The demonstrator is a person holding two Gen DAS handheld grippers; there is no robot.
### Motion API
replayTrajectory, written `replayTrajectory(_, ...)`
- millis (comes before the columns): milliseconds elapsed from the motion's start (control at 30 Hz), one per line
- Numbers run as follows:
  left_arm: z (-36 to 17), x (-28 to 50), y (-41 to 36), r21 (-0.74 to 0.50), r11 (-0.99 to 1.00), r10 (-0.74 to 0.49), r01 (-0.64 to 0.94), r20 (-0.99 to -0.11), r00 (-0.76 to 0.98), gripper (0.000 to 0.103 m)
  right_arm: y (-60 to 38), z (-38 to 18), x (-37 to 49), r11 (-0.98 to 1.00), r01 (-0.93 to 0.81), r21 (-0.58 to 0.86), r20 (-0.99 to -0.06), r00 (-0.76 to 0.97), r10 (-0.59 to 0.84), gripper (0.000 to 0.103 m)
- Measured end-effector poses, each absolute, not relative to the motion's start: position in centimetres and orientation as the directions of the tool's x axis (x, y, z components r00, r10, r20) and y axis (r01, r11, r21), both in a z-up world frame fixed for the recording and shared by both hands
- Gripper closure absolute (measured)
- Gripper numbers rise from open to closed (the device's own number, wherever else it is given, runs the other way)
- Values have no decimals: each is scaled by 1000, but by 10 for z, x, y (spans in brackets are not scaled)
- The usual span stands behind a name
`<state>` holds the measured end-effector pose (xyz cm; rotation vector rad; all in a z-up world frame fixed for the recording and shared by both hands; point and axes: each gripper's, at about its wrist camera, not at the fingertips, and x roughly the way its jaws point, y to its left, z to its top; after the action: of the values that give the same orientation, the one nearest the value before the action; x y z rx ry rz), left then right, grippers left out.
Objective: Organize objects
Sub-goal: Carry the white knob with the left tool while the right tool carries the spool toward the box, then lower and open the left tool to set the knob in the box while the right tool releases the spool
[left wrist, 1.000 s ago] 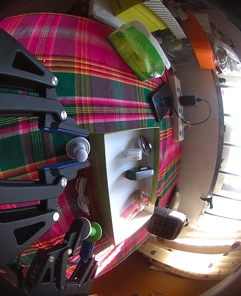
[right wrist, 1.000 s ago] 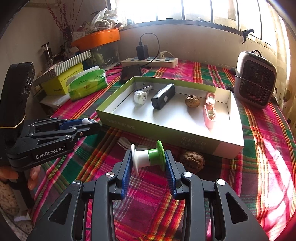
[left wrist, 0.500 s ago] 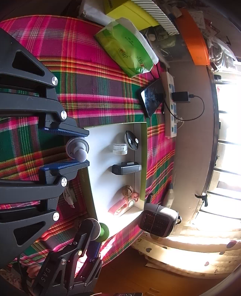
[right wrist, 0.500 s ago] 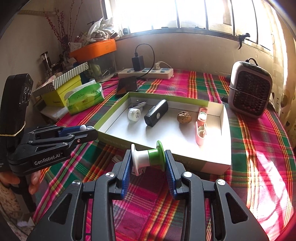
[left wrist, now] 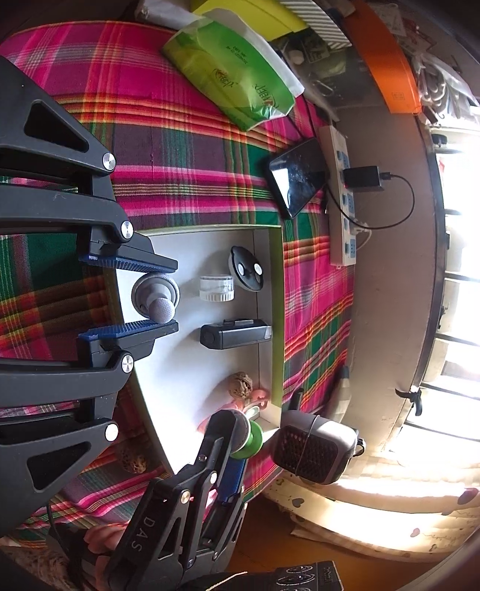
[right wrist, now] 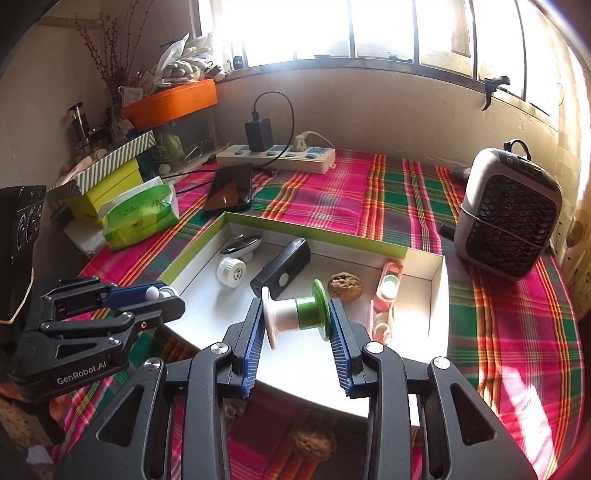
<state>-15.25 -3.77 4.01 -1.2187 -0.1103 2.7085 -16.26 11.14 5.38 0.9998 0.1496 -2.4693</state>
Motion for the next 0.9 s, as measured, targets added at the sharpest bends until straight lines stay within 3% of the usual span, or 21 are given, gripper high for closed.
replayTrajectory(900, 25, -184, -29, -102, -986, 162, -130, -769, -619, 80, 98, 26, -238, -858, 509, 62, -752, -542, -376, 67)
